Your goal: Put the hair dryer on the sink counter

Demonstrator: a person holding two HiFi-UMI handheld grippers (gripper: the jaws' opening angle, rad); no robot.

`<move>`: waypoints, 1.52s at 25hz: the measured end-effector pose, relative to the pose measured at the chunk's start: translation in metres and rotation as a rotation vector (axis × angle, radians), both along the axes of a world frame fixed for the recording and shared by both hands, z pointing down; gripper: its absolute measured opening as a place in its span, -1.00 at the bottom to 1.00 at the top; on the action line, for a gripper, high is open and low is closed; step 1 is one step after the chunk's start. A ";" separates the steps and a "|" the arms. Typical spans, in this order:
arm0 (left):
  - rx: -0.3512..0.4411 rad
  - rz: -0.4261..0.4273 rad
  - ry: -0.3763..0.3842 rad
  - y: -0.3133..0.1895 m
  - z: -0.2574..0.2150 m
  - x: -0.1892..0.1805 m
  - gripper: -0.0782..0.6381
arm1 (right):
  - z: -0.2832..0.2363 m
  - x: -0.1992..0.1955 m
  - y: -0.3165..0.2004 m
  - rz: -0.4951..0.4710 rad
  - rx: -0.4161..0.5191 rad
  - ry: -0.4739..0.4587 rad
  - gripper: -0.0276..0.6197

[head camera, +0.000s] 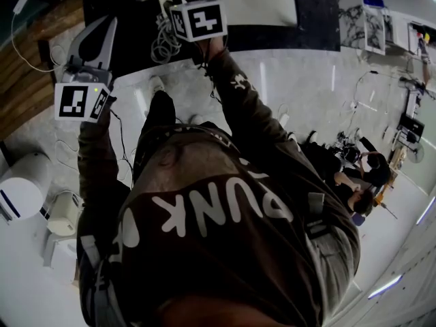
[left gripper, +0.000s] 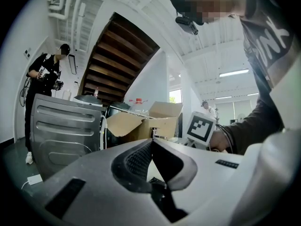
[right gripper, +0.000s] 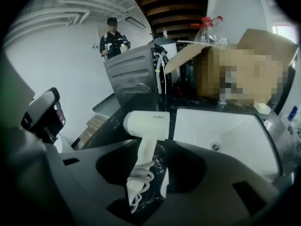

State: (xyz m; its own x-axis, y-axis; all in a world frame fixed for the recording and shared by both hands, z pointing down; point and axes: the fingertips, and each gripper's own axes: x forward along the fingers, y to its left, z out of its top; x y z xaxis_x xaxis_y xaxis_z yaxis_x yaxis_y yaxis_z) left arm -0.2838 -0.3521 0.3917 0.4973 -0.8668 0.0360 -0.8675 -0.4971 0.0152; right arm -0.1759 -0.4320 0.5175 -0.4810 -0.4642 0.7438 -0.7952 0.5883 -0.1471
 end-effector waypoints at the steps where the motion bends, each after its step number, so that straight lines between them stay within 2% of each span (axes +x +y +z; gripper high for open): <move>1: 0.000 0.001 0.000 0.003 -0.004 0.004 -0.79 | -0.009 0.004 0.004 -0.010 0.033 0.001 -0.43; 3: -0.001 0.000 0.000 0.012 -0.011 0.016 -0.79 | -0.028 0.014 0.016 -0.035 0.097 -0.002 -0.67; 8: 0.016 0.007 -0.007 0.045 -0.028 0.053 -0.79 | -0.072 0.030 0.054 -0.125 0.273 -0.134 -0.88; 15: 0.051 0.008 -0.025 0.114 -0.058 0.109 -0.79 | -0.145 0.064 0.144 -0.292 0.532 -0.358 -0.89; 18: 0.070 -0.007 -0.048 0.148 -0.069 0.131 -0.79 | -0.168 0.084 0.184 -0.340 0.604 -0.423 -0.89; 25: 0.090 -0.024 -0.076 0.241 -0.085 0.203 -0.79 | -0.200 0.154 0.287 -0.405 0.682 -0.493 -0.89; 29: 0.073 -0.028 -0.081 0.292 -0.081 0.242 -0.79 | -0.206 0.191 0.343 -0.426 0.680 -0.516 -0.89; 33: 0.074 -0.034 -0.061 0.327 -0.074 0.258 -0.79 | -0.202 0.209 0.383 -0.429 0.672 -0.523 -0.89; 38: 0.096 -0.016 -0.078 0.352 -0.081 0.262 -0.79 | -0.200 0.214 0.414 -0.431 0.677 -0.505 -0.89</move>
